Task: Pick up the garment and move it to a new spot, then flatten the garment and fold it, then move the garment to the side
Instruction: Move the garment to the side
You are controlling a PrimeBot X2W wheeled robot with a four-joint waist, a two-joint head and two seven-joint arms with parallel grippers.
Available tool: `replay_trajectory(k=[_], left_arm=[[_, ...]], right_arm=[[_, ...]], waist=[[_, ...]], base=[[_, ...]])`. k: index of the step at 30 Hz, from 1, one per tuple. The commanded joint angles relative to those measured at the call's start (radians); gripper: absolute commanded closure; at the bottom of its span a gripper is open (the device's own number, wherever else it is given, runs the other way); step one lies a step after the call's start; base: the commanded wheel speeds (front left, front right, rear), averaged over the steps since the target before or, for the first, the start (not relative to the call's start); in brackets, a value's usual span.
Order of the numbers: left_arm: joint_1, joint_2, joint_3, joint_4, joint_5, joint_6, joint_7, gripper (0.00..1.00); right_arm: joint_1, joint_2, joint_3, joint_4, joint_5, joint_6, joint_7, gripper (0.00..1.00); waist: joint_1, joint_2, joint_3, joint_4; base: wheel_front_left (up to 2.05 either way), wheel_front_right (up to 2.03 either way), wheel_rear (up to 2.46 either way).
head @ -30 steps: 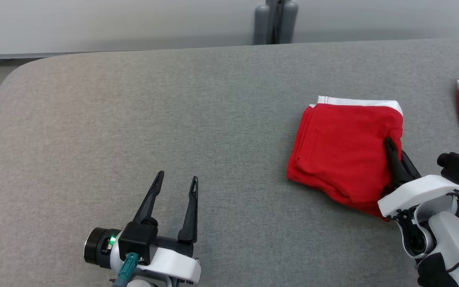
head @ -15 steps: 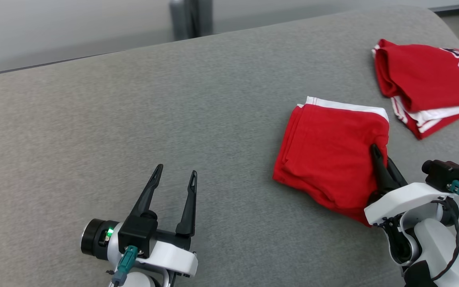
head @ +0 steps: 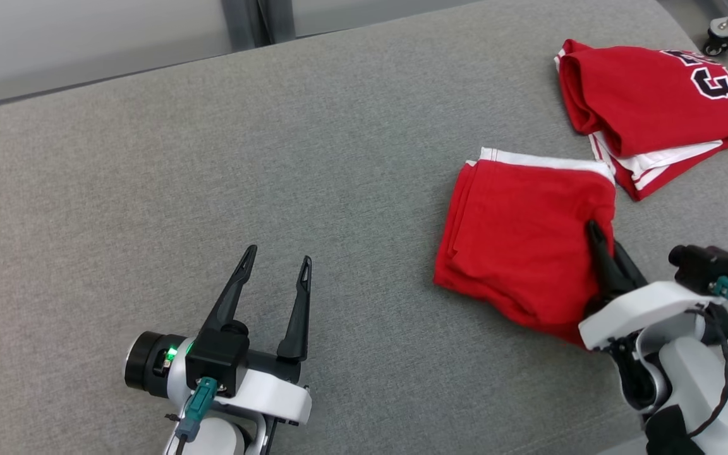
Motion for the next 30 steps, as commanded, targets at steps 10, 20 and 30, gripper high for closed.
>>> replay_trajectory(k=[10,20,30], left_arm=[[-0.056,0.025,0.009,-0.025,0.023,-0.005,-0.004,0.0],[-0.137,0.034,-0.013,-0.066,0.054,-0.022,-0.004,0.0],[-0.167,0.034,-0.016,-0.091,0.064,-0.014,-0.004,0.0]], right_arm=[[-0.171,-0.146,0.103,-0.017,-0.121,0.0,-0.004,1.0],[-0.379,-0.355,0.237,0.038,-0.221,0.0,-0.004,1.0],[-0.424,-0.544,0.205,0.039,-0.214,0.0,-0.004,1.0]], waist=[[0.0,0.0,0.098,0.06],[0.0,0.0,0.218,0.113],[0.0,0.0,0.271,0.15]], base=[[0.0,0.0,0.0],[0.0,0.0,0.0],[0.0,0.0,0.0]])
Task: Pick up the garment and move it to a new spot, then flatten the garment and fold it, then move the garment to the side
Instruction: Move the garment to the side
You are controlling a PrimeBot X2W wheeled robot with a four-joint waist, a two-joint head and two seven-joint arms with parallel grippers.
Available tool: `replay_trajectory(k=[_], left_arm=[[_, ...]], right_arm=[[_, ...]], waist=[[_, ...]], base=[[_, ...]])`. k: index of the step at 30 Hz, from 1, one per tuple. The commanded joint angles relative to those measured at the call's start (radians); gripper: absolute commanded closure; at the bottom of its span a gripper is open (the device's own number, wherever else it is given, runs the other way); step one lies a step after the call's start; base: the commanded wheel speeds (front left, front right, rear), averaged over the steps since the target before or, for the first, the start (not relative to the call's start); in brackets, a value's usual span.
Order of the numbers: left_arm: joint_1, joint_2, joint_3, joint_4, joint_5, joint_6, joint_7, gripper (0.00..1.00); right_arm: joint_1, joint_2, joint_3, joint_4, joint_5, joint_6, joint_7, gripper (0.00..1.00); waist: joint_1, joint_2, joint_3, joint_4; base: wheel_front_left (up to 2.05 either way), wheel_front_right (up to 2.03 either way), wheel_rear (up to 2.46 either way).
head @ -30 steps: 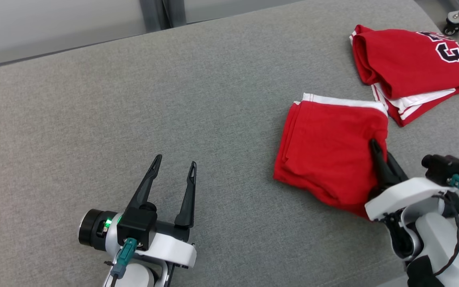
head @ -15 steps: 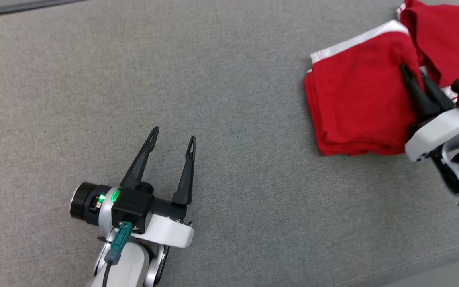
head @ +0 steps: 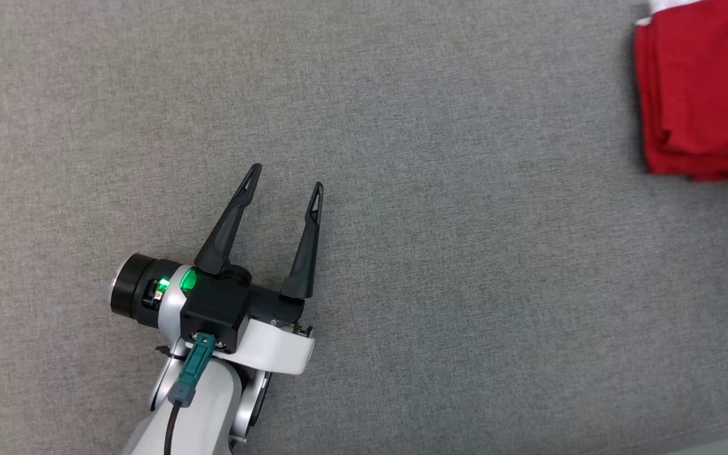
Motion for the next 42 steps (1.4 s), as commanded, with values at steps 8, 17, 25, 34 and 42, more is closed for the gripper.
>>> replay_trajectory(k=[8,17,25,34,42], left_arm=[[-0.034,0.01,-0.002,0.003,0.009,-0.002,-0.004,0.0],[-0.041,0.02,-0.002,0.005,0.008,-0.003,-0.004,0.0],[-0.043,0.024,-0.001,0.003,0.002,0.001,-0.004,0.0],[-0.056,0.023,-0.011,0.005,-0.003,-0.001,-0.004,0.0],[-0.052,0.021,-0.016,0.012,-0.009,0.006,-0.003,0.0]], right_arm=[[-0.038,-0.116,-0.026,-0.034,-0.023,-0.001,-0.004,1.0],[-0.071,-0.173,-0.025,0.021,-0.004,-0.001,-0.004,1.0],[-0.09,-0.199,0.007,0.084,0.004,-0.001,-0.004,1.0],[-0.144,-0.198,0.003,0.207,-0.129,-0.001,-0.004,0.0],[-0.151,-0.13,-0.168,0.27,-0.354,-0.001,-0.003,0.0]], waist=[[0.0,0.0,0.034,0.003],[0.0,0.0,0.039,0.01],[0.0,0.0,0.042,0.029],[0.0,0.0,0.047,0.054],[0.0,0.0,0.033,0.06]], base=[[0.0,0.0,0.0],[0.0,0.0,0.0],[0.0,0.0,0.0],[0.0,0.0,0.0],[0.0,0.0,0.0]])
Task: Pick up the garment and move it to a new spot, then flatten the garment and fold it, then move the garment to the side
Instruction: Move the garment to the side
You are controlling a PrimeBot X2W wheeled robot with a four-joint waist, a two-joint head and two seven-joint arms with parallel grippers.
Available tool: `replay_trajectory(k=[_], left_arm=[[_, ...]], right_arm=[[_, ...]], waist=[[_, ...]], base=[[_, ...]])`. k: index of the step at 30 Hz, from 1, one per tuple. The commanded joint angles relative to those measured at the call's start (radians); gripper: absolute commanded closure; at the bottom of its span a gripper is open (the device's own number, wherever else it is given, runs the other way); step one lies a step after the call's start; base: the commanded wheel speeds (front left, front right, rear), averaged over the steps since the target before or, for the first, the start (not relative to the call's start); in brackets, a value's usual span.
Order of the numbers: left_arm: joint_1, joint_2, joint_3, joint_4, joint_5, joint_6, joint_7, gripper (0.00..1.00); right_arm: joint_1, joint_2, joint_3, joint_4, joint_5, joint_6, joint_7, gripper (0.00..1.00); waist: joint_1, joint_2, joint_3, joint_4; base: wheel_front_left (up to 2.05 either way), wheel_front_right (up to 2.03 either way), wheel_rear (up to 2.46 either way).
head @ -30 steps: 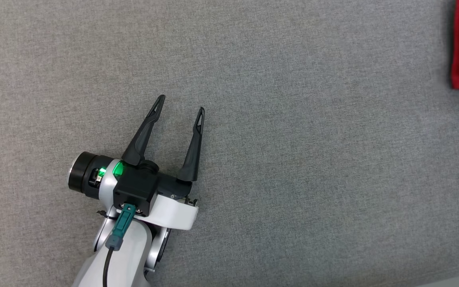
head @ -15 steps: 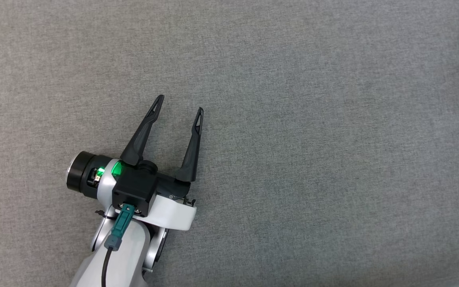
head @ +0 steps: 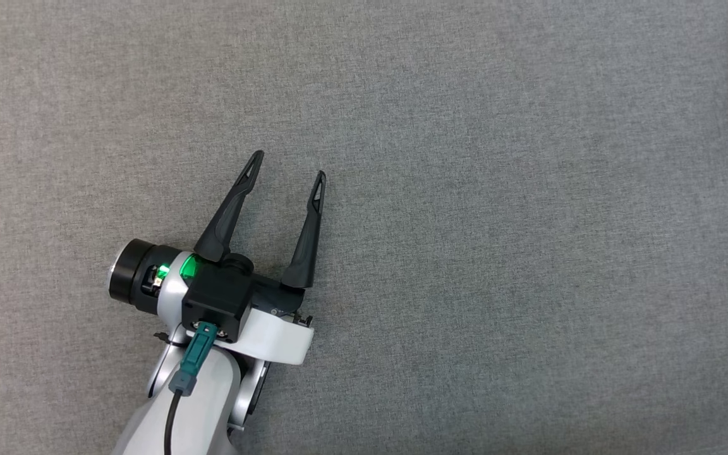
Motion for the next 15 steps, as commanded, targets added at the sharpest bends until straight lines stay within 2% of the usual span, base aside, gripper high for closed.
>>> replay_trajectory(k=[1,4,5,9,12,15], left_arm=[[-0.012,0.002,0.0,0.003,-0.008,0.006,-0.001,0.0],[-0.008,0.001,0.0,0.007,-0.009,0.009,-0.001,0.0],[-0.008,0.001,0.0,0.007,-0.009,0.009,-0.001,0.0],[0.01,-0.004,0.003,0.009,-0.02,0.015,-0.001,0.0],[0.029,-0.008,0.01,0.01,-0.035,0.019,-0.001,0.0],[0.051,-0.016,0.018,0.008,-0.053,0.029,-0.001,0.0]], right_arm=[[-0.013,0.007,-0.047,0.0,-0.06,-0.001,-0.001,0.0],[0.001,0.054,-0.137,-0.034,-0.152,-0.001,0.0,0.0],[0.001,0.054,-0.137,-0.034,-0.152,-0.001,0.0,0.0],[0.057,0.162,-0.217,-0.142,-0.212,-0.001,0.0,0.0],[0.118,0.25,-0.233,-0.24,-0.19,-0.001,0.0,0.0],[0.195,0.328,-0.198,-0.354,-0.127,-0.001,0.0,0.0]], waist=[[0.0,-0.0001,-0.008,0.0],[0.0,-0.0001,-0.025,-0.001],[0.0,-0.0001,-0.025,-0.001],[0.0,-0.0001,-0.061,0.001],[0.0,-0.0001,-0.096,0.006],[0.0,-0.0001,-0.148,0.018]], base=[[0.0,0.0,0.0],[0.0,0.0,0.0],[0.0,0.0,0.0],[0.0,0.0,0.0],[0.0,0.0,0.0],[0.0,0.0,0.0]])
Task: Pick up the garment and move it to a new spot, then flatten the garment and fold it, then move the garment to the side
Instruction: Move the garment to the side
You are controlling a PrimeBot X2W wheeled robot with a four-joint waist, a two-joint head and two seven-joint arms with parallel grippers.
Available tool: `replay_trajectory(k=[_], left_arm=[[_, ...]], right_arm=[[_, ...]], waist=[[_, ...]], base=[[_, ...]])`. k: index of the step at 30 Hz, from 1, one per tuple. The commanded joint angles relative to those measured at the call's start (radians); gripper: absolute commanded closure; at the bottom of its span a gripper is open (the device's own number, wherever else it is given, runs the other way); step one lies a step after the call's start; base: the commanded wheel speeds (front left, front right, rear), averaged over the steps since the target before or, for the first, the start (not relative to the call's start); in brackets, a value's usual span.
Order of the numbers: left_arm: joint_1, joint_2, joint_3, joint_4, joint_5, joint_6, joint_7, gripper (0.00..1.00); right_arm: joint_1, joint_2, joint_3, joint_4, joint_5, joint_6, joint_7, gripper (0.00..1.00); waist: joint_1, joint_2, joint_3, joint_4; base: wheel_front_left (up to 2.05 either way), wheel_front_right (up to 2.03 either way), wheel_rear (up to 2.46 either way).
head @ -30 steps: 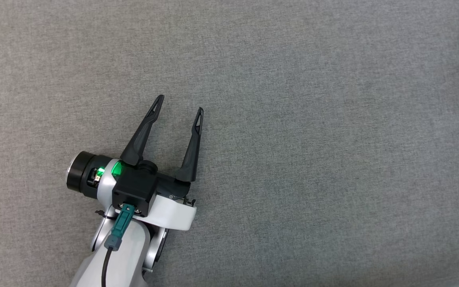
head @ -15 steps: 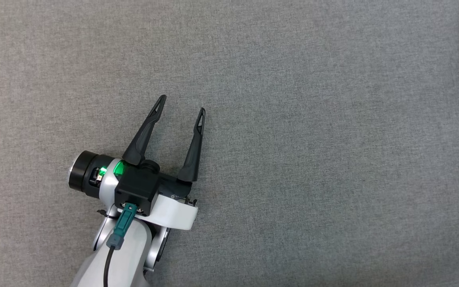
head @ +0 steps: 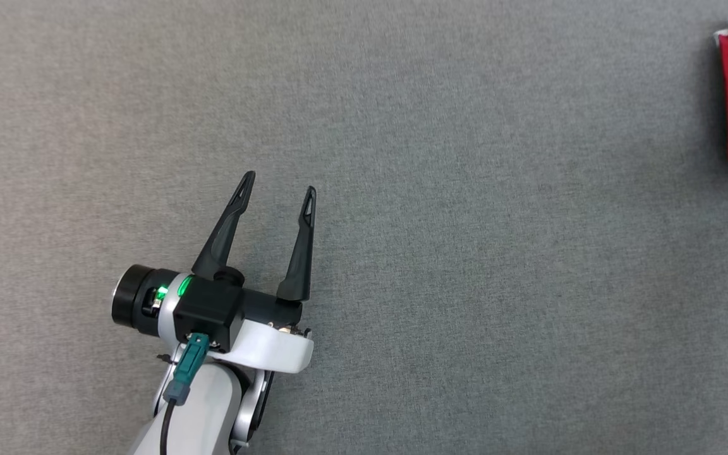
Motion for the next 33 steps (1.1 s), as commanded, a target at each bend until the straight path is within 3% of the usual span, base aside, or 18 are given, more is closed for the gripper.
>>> replay_trajectory(k=[1,11,15,21,33], left_arm=[[0.011,0.002,0.008,-0.002,-0.009,0.006,-0.001,0.0],[0.123,-0.022,0.059,-0.003,-0.099,0.026,-0.001,0.0],[0.173,-0.027,0.073,0.001,-0.145,0.009,-0.001,0.0],[0.248,-0.029,0.107,-0.02,-0.123,0.004,-0.001,0.0],[0.383,-0.032,0.179,-0.008,-0.085,-0.019,-0.001,0.0]], right_arm=[[0.025,0.012,0.007,-0.022,0.023,-0.001,0.0,0.0],[0.278,0.186,0.057,-0.249,0.212,-0.001,0.0,0.0],[0.418,0.249,0.047,-0.345,0.238,-0.001,0.0,0.0],[0.612,0.345,-0.017,-0.465,0.248,-0.001,0.0,0.0],[0.863,0.416,-0.114,-0.576,0.248,-0.001,0.0,0.0]], waist=[[0.0,-0.0001,-0.037,0.012],[0.0,-0.0001,-0.203,0.076],[0.0,-0.0001,-0.264,0.105],[0.0,-0.0001,-0.343,0.128],[0.0,-0.0001,-0.457,0.135]], base=[[0.0,0.0,0.0],[0.0,0.0,0.0],[0.0,0.0,0.0],[0.0,0.0,0.0],[0.0,0.0,0.0]])
